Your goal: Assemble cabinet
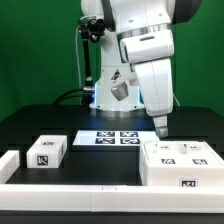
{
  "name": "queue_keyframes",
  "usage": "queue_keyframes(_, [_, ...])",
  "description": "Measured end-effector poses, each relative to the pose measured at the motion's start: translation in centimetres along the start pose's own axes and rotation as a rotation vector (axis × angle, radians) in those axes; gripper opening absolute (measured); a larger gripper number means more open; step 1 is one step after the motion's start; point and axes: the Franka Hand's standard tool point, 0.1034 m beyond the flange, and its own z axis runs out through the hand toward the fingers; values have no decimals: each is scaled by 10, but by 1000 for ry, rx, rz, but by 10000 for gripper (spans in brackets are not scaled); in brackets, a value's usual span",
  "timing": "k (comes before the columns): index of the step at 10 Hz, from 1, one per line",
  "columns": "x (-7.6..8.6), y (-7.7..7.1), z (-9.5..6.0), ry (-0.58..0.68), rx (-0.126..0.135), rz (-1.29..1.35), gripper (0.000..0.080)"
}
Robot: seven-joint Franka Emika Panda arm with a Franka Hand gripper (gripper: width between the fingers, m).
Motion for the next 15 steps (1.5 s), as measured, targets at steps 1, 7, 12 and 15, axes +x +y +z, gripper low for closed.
queue_keyframes(1, [0, 0, 0, 0, 0, 0, 648])
queue_keyframes(7, [4, -39, -3, -25, -52, 96, 649])
queue_keyframes(12, [18, -52, 1, 2, -90, 401, 649])
queue_keyframes(15, [33, -52, 6, 53, -122, 726, 649])
